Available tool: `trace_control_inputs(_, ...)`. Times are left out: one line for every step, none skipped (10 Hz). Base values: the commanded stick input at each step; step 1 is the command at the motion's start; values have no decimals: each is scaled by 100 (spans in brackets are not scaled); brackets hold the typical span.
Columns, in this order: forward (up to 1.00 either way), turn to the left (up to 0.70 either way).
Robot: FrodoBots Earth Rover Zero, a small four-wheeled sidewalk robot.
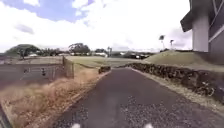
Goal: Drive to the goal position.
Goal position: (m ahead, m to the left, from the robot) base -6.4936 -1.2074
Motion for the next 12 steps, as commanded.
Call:
trace_control_inputs(70, 0)
trace_control_inputs(70, 0)
trace_control_inputs(70, 0)
trace_control_inputs(70, 0)
trace_control_inputs(70, 0)
trace_control_inputs(70, -30)
trace_control_inputs(70, -35)
trace_control_inputs(70, -35)
trace_control_inputs(70, -35)
trace_control_inputs(70, -35)
trace_control_inputs(70, -35)
trace_control_inputs(70, -35)
